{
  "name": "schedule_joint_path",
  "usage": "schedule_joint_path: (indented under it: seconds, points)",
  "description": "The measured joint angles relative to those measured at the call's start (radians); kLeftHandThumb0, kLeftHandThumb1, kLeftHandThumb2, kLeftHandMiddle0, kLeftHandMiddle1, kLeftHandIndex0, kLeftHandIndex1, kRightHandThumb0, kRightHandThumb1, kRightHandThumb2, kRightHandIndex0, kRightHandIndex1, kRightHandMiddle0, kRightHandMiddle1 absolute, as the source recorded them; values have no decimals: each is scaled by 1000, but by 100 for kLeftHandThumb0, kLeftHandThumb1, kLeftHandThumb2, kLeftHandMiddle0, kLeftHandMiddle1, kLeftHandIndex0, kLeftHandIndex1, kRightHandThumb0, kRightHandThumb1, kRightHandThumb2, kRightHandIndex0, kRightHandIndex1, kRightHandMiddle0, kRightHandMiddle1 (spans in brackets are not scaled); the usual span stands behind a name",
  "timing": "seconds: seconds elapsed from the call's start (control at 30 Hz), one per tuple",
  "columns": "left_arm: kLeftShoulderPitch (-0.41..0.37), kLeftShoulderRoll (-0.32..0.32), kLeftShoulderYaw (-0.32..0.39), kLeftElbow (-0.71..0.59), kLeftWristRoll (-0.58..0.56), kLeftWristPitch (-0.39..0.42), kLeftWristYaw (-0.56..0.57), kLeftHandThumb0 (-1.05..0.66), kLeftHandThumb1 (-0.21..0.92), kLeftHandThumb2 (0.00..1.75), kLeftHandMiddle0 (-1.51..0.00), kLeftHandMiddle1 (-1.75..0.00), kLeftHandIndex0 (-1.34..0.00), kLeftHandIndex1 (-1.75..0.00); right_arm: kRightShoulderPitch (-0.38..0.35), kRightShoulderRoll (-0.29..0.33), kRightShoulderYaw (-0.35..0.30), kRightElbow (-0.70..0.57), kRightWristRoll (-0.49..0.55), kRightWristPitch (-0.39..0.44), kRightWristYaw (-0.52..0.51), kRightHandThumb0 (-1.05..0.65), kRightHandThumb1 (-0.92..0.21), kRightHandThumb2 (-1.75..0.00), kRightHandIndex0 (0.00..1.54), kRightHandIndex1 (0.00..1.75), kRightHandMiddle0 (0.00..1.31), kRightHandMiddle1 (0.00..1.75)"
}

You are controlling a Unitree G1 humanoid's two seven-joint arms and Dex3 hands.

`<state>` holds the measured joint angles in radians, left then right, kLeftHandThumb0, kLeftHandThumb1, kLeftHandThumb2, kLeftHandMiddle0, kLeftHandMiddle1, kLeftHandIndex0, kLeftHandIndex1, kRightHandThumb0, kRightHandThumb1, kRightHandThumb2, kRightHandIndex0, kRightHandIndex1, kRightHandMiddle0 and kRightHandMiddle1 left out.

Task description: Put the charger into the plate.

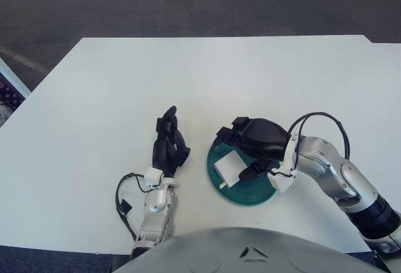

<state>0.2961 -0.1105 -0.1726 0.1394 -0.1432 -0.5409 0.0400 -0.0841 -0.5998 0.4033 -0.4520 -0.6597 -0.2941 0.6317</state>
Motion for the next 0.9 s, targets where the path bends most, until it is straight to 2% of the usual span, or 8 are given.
schedule_joint_path:
  seconds: [0.07,0.33,0.57,0.63,0.77,0.9]
  points:
    - [-2,0,0,1,-13,-5,-17,-100,92,102,-18,-1,0,-34,13,7,-11,0,18,4,-9,-104,-92,-100,1,3,0,8]
    - [-3,0,0,2,-2,-10,5,-101,92,107,-12,0,0,-18,71,67,-57,1,23,-2,-147,-105,-92,-99,0,1,0,5]
    - [-3,0,0,2,2,-12,15,-101,92,107,-7,0,0,-12,92,85,-79,2,20,-14,-220,-105,-92,-96,0,0,0,5]
    - [-3,-1,-2,4,18,-20,34,-100,92,105,-8,0,0,-18,94,87,-91,9,26,-13,-226,-105,-92,-93,3,1,0,8]
    - [0,-1,-12,5,86,-24,109,-99,92,101,-10,-1,0,-27,50,91,-146,85,113,13,-222,-105,-92,-91,7,1,0,14]
    - [10,-1,-31,2,152,-9,193,-99,92,100,-13,-2,0,-33,-13,109,-227,198,229,82,-225,-105,-92,-91,8,1,0,17]
